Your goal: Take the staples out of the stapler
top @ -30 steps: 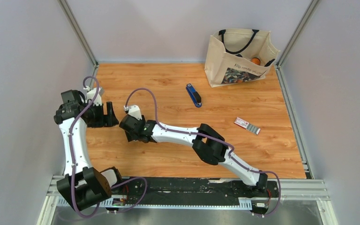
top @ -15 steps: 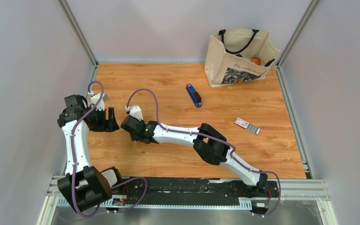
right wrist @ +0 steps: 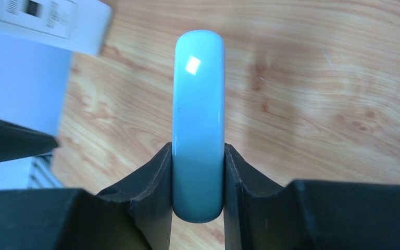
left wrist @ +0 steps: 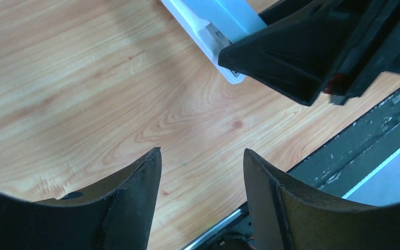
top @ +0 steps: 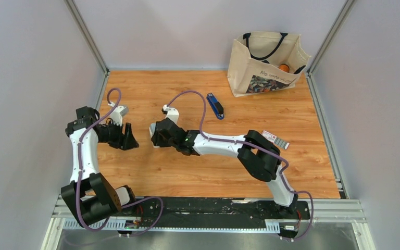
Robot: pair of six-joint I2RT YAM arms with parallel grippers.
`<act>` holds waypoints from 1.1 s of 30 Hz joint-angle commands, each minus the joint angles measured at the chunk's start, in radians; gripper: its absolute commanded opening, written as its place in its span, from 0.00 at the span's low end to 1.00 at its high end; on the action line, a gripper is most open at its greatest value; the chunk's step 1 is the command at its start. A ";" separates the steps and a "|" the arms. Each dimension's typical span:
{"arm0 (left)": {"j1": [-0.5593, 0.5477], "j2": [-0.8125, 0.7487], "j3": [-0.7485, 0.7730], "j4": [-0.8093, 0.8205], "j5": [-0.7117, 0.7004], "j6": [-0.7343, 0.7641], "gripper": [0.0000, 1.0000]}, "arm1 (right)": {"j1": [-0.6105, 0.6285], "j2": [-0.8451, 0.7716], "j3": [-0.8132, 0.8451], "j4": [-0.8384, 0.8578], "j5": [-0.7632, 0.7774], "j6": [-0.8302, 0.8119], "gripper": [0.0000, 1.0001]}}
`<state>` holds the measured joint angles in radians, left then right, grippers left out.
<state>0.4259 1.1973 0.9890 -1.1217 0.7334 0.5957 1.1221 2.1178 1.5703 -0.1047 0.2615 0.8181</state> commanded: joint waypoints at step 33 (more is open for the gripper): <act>-0.036 0.013 -0.147 0.234 0.228 0.181 0.55 | 0.004 -0.108 -0.159 0.476 -0.217 0.365 0.02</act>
<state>0.3862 1.2182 0.8429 -0.9825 0.9333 0.7643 1.1152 2.0274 1.4284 0.2749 0.1131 1.1309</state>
